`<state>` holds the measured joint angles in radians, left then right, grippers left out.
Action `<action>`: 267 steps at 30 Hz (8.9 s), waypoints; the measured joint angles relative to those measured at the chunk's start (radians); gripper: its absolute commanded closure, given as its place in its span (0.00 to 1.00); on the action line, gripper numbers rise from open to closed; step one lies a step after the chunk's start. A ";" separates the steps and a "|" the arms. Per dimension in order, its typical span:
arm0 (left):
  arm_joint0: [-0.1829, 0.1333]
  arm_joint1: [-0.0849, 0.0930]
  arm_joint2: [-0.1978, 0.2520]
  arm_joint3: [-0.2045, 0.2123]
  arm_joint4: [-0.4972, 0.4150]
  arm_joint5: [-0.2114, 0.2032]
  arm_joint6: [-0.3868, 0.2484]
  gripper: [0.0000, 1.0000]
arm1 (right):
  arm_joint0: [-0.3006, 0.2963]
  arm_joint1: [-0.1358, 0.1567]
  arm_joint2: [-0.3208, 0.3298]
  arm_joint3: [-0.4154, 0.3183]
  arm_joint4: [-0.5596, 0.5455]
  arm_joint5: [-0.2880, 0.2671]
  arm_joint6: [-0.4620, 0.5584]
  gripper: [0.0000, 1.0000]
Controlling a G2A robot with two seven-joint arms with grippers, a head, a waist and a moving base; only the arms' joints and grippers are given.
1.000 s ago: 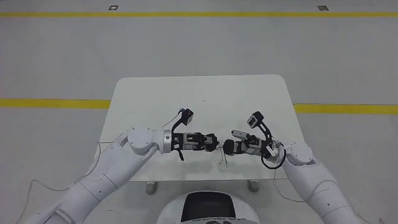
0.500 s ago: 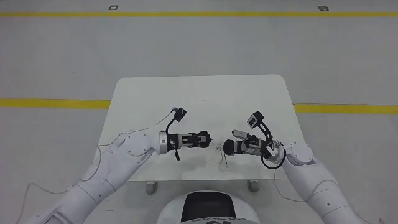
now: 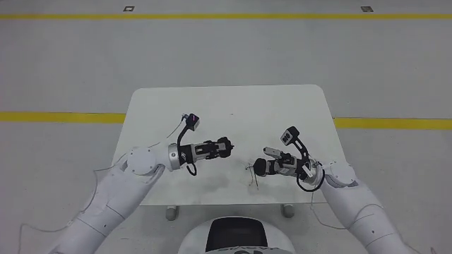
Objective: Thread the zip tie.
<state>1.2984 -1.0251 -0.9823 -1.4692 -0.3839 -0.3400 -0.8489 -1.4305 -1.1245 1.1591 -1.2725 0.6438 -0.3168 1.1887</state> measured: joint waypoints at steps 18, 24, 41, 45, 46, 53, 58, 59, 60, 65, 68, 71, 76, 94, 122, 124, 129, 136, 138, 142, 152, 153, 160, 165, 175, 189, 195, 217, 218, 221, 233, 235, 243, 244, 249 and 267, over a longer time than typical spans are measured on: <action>0.001 0.000 -0.001 0.000 -0.001 0.000 -0.001 1.00 | -0.056 0.056 0.036 -0.316 -0.605 0.233 -0.151 0.00; 0.001 0.000 -0.001 0.000 -0.001 0.000 -0.001 1.00 | -0.045 0.057 0.015 -0.341 -0.675 0.274 -0.173 0.00; 0.001 0.000 -0.001 0.000 -0.001 0.000 -0.001 1.00 | 0.066 0.049 -0.129 -0.387 -0.956 0.522 -0.153 0.00; 0.001 0.000 -0.001 0.000 -0.001 0.000 -0.001 1.00 | 0.066 0.049 -0.149 -0.394 -0.993 0.532 -0.170 0.00; 0.001 0.000 -0.001 0.000 -0.001 0.000 -0.001 1.00 | 0.069 0.049 -0.166 -0.403 -1.037 0.547 -0.175 0.00; 0.001 0.000 -0.001 0.000 -0.001 0.000 -0.001 1.00 | 0.124 0.036 -0.259 -0.404 -1.181 0.653 -0.124 0.00; 0.001 0.000 -0.001 0.000 -0.001 0.000 -0.001 1.00 | 0.136 0.034 -0.271 -0.397 -1.208 0.657 -0.118 0.00; 0.001 0.000 -0.001 0.000 -0.001 0.000 -0.001 1.00 | 0.136 0.034 -0.271 -0.397 -1.207 0.657 -0.118 0.00; 0.001 0.000 -0.001 0.000 -0.001 0.000 -0.001 1.00 | 0.136 0.034 -0.271 -0.397 -1.207 0.657 -0.118 0.00; 0.001 0.000 -0.001 0.000 -0.001 0.000 -0.001 1.00 | 0.143 0.024 -0.317 -0.370 -1.300 0.657 -0.118 0.00; 0.001 0.000 -0.001 0.000 -0.001 0.000 -0.001 1.00 | 0.161 0.002 -0.337 -0.330 -1.332 0.657 -0.093 0.00; 0.001 0.000 -0.001 0.000 -0.001 0.000 -0.001 1.00 | 0.171 -0.023 -0.337 -0.299 -1.358 0.657 -0.075 0.00; 0.001 0.000 -0.001 0.000 -0.001 0.000 -0.001 1.00 | 0.167 -0.036 -0.327 -0.294 -1.389 0.657 -0.085 0.00; 0.001 0.000 -0.001 0.000 -0.001 0.000 -0.001 1.00 | 0.166 -0.054 -0.370 -0.287 -1.407 0.657 -0.122 0.08; 0.001 0.000 -0.001 0.000 -0.001 0.000 -0.001 1.00 | 0.162 -0.081 -0.341 -0.228 -1.512 0.657 -0.070 0.44; 0.001 0.000 -0.001 0.000 -0.001 0.000 -0.001 1.00 | 0.158 -0.081 -0.334 -0.236 -1.520 0.656 -0.064 0.52; 0.001 0.000 -0.001 0.000 -0.001 0.000 -0.001 1.00 | 0.147 -0.072 -0.315 -0.257 -1.522 0.602 -0.048 0.55; 0.001 0.000 -0.001 0.000 -0.001 0.000 -0.001 1.00 | 0.138 -0.064 -0.301 -0.261 -1.546 0.562 -0.023 0.58; 0.001 0.000 -0.001 0.000 -0.001 0.000 -0.001 1.00 | 0.139 -0.064 -0.305 -0.256 -1.554 0.558 -0.018 0.59; 0.001 0.000 -0.001 0.000 -0.001 0.000 -0.001 1.00 | 0.142 -0.066 -0.314 -0.249 -1.561 0.552 -0.014 0.62; 0.001 0.000 -0.001 0.000 -0.001 0.000 -0.001 1.00 | 0.159 -0.079 -0.361 -0.234 -1.619 0.583 -0.009 0.67; 0.001 0.000 -0.001 0.000 -0.001 0.000 -0.001 1.00 | 0.161 -0.081 -0.366 -0.233 -1.624 0.587 -0.008 0.68; 0.001 0.000 -0.001 0.000 -0.001 0.000 -0.001 1.00 | 0.173 -0.089 -0.385 -0.225 -1.657 0.603 0.000 0.77; 0.001 0.000 -0.001 0.000 -0.001 0.000 -0.001 1.00 | 0.177 -0.095 -0.395 -0.213 -1.663 0.603 0.006 0.82; 0.001 0.000 -0.001 0.000 -0.001 0.000 -0.001 1.00 | 0.191 -0.113 -0.424 -0.169 -1.679 0.612 -0.006 0.82; 0.001 0.000 -0.001 0.000 -0.001 0.000 -0.001 1.00 | 0.203 -0.131 -0.444 -0.135 -1.719 0.631 -0.003 0.92; 0.001 0.000 -0.001 0.000 -0.001 0.000 -0.001 1.00 | 0.205 -0.137 -0.445 -0.124 -1.729 0.630 -0.003 0.88; 0.001 0.000 -0.001 0.000 -0.001 0.000 -0.001 1.00 | 0.211 -0.163 -0.460 -0.086 -1.779 0.643 0.007 0.88; 0.001 0.000 -0.001 0.000 -0.001 0.000 -0.001 1.00 | 0.211 -0.164 -0.460 -0.085 -1.780 0.643 0.008 0.89; 0.001 0.000 -0.001 0.000 -0.001 0.000 -0.001 1.00 | 0.211 -0.167 -0.459 -0.081 -1.785 0.643 0.009 0.94; 0.001 0.000 -0.001 0.000 -0.001 0.000 -0.001 1.00 | 0.210 -0.178 -0.452 -0.067 -1.801 0.645 0.012 1.00; 0.001 0.000 -0.001 0.000 -0.001 0.000 -0.001 1.00 | 0.209 -0.178 -0.446 -0.072 -1.804 0.645 0.012 1.00; 0.001 0.000 -0.001 0.000 -0.001 0.000 -0.001 1.00 | 0.185 -0.170 -0.410 -0.134 -1.827 0.641 0.030 1.00; 0.001 0.000 -0.001 0.000 -0.001 0.000 -0.001 1.00 | 0.180 -0.167 -0.399 -0.148 -1.826 0.638 0.034 1.00; 0.001 0.000 -0.001 0.000 -0.001 0.000 -0.001 1.00 | 0.152 -0.155 -0.342 -0.203 -1.794 0.612 0.041 1.00; 0.001 0.000 -0.001 0.000 -0.001 0.000 -0.001 1.00 | -0.061 -0.086 0.028 -0.420 -1.488 0.409 -0.119 1.00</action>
<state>1.2994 -1.0255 -0.9833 -1.4694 -0.3853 -0.3400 -0.8501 -1.4912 -1.2106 1.1871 -1.6923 -0.8443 0.0927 1.0699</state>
